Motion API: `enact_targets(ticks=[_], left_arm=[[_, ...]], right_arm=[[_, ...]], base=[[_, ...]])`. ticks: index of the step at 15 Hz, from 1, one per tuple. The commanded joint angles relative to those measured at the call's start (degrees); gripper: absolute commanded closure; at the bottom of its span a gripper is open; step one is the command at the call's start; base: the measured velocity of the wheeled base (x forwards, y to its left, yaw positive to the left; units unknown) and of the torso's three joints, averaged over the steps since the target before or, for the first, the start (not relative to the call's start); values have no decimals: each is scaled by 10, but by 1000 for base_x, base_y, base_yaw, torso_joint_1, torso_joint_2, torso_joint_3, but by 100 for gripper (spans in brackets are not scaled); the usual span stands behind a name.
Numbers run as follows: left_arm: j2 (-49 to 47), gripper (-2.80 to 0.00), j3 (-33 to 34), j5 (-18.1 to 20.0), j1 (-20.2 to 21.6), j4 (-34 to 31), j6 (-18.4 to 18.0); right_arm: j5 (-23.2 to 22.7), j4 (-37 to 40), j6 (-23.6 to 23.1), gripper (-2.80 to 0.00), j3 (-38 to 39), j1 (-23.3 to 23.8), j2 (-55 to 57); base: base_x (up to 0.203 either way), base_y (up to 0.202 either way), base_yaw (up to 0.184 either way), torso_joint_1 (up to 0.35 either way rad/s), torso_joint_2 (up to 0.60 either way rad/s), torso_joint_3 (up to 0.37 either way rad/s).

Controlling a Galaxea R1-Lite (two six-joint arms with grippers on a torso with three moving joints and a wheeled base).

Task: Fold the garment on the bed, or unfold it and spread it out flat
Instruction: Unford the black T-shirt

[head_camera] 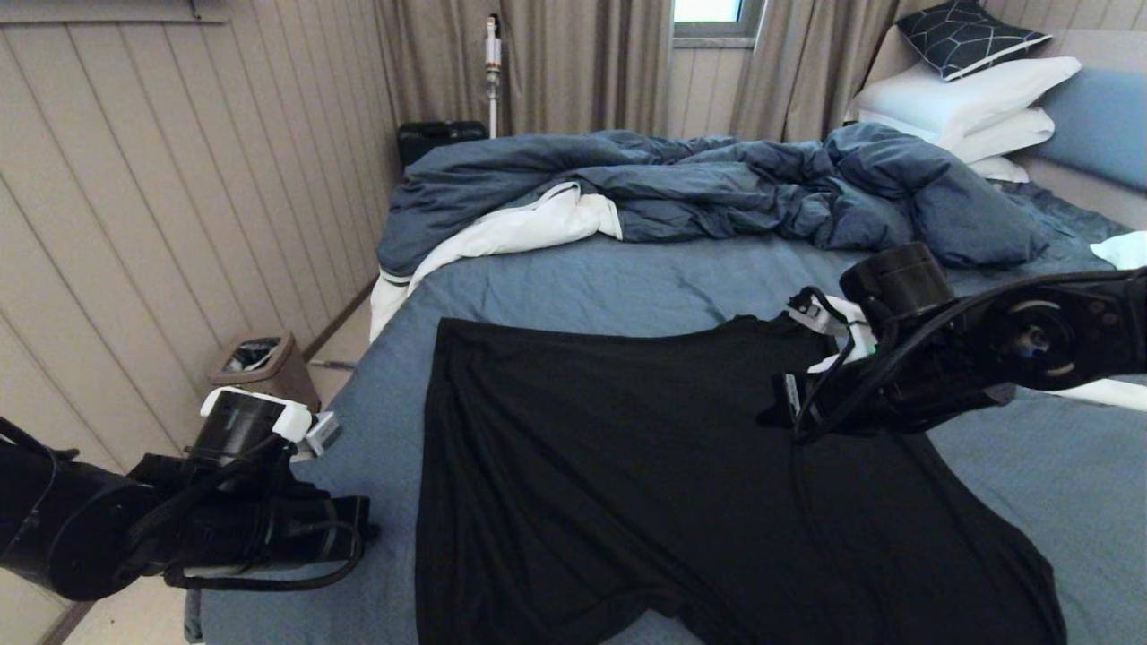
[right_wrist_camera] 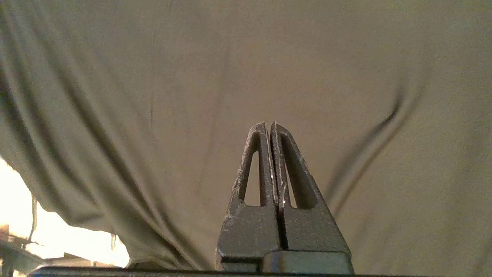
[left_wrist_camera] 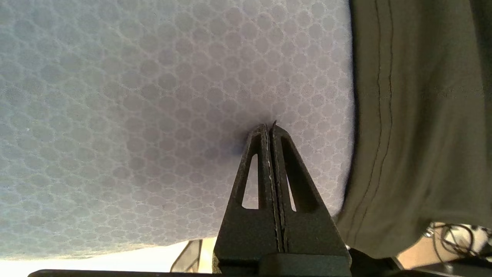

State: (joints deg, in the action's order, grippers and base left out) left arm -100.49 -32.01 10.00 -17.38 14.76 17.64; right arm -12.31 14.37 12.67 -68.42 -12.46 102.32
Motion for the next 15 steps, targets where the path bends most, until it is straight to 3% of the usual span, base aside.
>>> enact_targets(ticks=[1, 2, 3, 4, 7, 12, 15], left_arm=[[-5, 0, 23, 0, -8, 16, 2], [-5, 0, 31, -2, -23, 35, 6], [-6, -280, 32, -8, -37, 48, 24], [-7, -280, 27, -20, -49, 53, 49], [-12, -280, 27, -22, -55, 54, 60], [-44, -280, 48, -31, -54, 68, 57], [-72, -280, 61, -62, -55, 130, 58]], right_arm=[[-1, -2, 1, 0, 7, 0, -8], [-2, -7, 1, 0, 17, 7, -19], [-4, -14, 1, 0, 26, 24, -31], [-13, -29, 0, 0, 40, 47, -45], [-47, -52, -3, 0, 64, 99, -74], [-49, -53, -4, 0, 73, 102, -71], [-53, -76, -5, 0, 76, 119, -71]], base=[[0, 0, 0, 0, 0, 0], [0, 0, 0, 0, 0, 0], [0, 0, 0, 0, 0, 0], [0, 0, 0, 0, 0, 0], [0, 0, 0, 0, 0, 0], [0, 0, 0, 0, 0, 0], [0, 0, 0, 0, 0, 0]])
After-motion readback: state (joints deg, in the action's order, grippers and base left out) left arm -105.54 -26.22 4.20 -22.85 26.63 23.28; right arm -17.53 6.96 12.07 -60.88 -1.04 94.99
